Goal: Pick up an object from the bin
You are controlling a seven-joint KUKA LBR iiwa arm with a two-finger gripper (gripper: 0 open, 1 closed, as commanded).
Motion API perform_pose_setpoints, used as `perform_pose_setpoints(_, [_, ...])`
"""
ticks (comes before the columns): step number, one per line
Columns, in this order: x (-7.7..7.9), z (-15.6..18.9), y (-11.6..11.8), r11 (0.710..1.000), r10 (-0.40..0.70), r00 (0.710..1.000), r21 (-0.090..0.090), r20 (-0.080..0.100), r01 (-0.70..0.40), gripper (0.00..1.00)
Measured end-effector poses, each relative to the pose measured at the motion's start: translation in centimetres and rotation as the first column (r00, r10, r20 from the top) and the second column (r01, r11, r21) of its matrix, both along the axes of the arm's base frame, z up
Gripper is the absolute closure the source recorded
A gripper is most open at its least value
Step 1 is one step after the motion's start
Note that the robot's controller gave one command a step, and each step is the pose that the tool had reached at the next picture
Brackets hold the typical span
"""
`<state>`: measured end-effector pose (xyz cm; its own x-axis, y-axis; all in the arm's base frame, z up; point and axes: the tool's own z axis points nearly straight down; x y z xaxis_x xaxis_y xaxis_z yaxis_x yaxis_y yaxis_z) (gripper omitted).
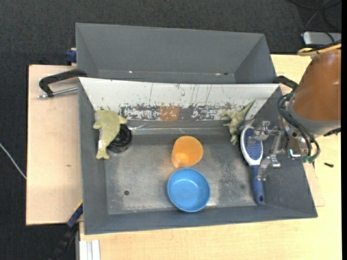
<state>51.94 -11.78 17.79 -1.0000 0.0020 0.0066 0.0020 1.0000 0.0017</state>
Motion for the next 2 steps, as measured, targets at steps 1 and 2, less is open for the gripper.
perform_pose_setpoints(1, [5.5, -2.3, 4.7, 0.990, -0.143, 0.990, 0.002, 0.013, 0.143, 0.00])
perform_pose_setpoints(2, [5.8, -8.7, 13.3, 0.987, -0.162, 0.987, 0.003, 0.003, 0.162, 0.00])
